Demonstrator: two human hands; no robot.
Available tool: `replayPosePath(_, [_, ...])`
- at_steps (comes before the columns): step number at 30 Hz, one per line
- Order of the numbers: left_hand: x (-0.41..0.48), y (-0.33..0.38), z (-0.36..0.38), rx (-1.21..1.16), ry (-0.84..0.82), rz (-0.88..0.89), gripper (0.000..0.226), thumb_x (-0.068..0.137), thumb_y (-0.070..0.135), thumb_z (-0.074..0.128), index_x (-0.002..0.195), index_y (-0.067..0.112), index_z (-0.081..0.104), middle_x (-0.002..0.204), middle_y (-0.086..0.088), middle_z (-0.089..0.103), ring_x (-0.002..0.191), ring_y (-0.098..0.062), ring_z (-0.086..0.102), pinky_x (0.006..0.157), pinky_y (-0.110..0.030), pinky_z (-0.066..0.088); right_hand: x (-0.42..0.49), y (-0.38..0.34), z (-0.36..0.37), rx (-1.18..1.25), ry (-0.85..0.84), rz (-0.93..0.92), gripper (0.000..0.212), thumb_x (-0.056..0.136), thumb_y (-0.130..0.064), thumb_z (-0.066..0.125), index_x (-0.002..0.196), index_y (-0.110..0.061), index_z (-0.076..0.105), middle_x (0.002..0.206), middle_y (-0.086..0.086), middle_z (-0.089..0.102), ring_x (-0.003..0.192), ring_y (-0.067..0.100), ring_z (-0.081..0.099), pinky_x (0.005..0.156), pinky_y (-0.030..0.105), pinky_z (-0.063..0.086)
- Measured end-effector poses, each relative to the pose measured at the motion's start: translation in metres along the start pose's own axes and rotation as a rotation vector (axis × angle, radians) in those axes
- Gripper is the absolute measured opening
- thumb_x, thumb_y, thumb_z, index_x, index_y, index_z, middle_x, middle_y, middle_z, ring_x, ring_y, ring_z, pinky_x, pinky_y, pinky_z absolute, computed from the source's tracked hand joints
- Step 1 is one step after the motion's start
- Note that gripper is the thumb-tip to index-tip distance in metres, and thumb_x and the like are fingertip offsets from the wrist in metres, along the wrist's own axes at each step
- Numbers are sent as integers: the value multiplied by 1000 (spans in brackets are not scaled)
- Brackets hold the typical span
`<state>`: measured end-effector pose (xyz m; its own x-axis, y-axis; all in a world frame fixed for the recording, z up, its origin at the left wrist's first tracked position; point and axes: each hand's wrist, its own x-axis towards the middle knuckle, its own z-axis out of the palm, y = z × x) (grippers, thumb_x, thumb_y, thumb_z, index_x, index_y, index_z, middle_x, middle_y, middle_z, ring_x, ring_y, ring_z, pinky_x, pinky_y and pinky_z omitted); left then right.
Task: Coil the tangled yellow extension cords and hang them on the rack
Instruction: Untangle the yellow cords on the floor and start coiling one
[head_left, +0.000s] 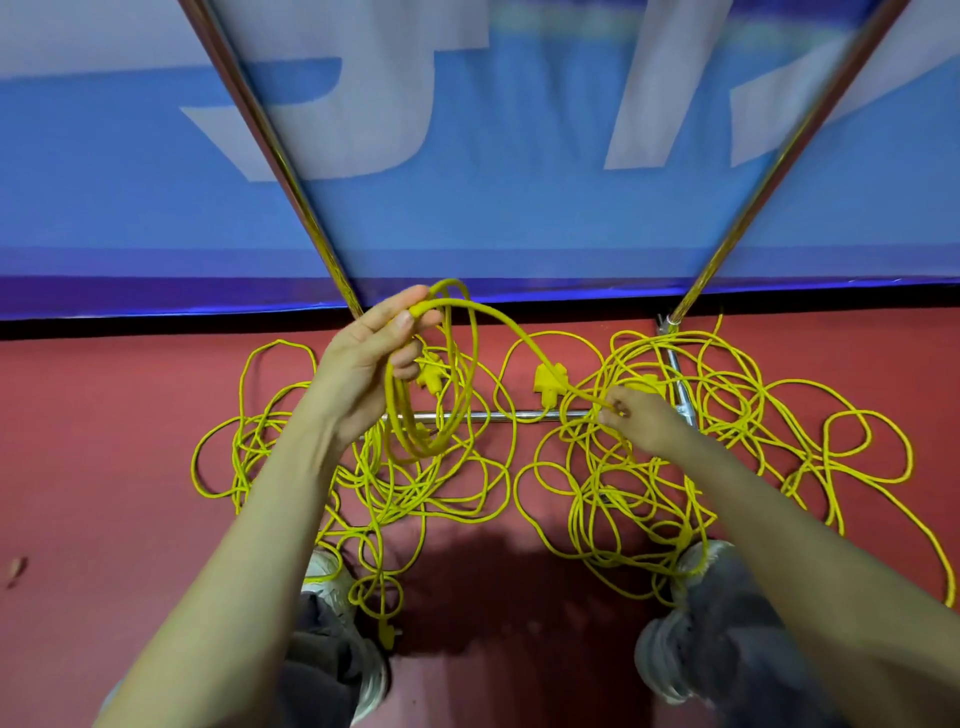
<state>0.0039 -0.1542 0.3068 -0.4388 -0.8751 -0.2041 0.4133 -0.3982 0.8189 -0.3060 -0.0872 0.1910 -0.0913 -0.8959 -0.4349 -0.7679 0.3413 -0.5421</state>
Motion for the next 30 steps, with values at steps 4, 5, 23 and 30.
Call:
replayPosePath(4, [0,3,-2,126,58,-29,31,77,15,64,108,13,69,87,-2,71,50,-5,41,49,-15,38,0,-1,-3,240,116,65,15,94,-27,56,91,-14,49,81,4,61,71,22,48,57,28,35])
replayPosePath(5, [0,1,-1,178,71,-51,30,82,10,57,111,11,64,87,-2,71,50,-5,40,49,-16,38,0,-7,-7,323,185,56,16,93,-27,58,94,-13,49,80,3,65,68,23,49,57,28,36])
replayPosePath(23, [4,-55,25,767,88,-111,25,101,1,41,105,15,61,83,1,58,57,-8,43,56,-22,35,-32,-101,-19,50,126,-726,20,87,-8,61,105,-9,70,91,-2,57,79,2,50,73,5,37])
replayPosePath(30, [-1,-53,25,609,-79,-139,15,86,22,69,98,30,74,73,-1,51,66,-18,36,61,-30,31,-36,-104,-31,416,198,-509,25,81,-17,73,99,-15,56,84,-7,63,76,9,63,71,21,50])
